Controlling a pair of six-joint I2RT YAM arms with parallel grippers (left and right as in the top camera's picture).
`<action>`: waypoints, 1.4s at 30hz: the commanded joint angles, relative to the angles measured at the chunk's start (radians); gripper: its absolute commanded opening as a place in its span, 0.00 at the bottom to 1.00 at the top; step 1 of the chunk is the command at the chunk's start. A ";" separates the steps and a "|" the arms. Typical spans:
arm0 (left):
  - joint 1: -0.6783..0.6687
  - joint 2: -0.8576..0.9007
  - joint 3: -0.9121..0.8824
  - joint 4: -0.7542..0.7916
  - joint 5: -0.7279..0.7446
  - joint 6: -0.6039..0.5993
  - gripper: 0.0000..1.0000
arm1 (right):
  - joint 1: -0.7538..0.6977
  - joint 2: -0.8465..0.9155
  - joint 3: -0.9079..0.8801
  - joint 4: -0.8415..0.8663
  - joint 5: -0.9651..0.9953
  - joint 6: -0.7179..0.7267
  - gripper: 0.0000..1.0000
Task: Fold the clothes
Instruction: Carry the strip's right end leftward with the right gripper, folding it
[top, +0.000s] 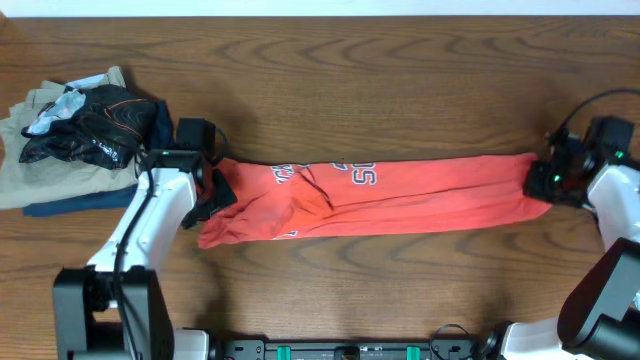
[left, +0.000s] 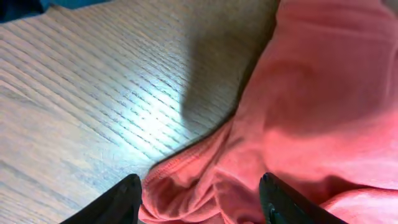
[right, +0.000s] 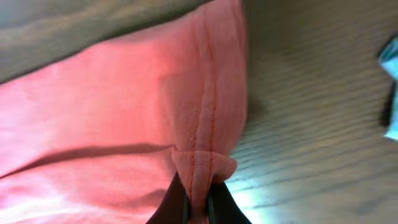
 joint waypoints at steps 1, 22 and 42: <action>0.005 -0.006 0.018 -0.006 0.034 0.008 0.66 | 0.090 -0.014 0.035 -0.043 0.017 0.011 0.01; 0.005 -0.006 0.010 -0.016 0.064 0.005 0.67 | 0.666 -0.009 0.035 -0.014 0.021 0.215 0.01; 0.005 -0.006 0.010 -0.021 0.064 0.005 0.68 | 0.771 -0.003 0.034 0.037 -0.121 0.255 0.52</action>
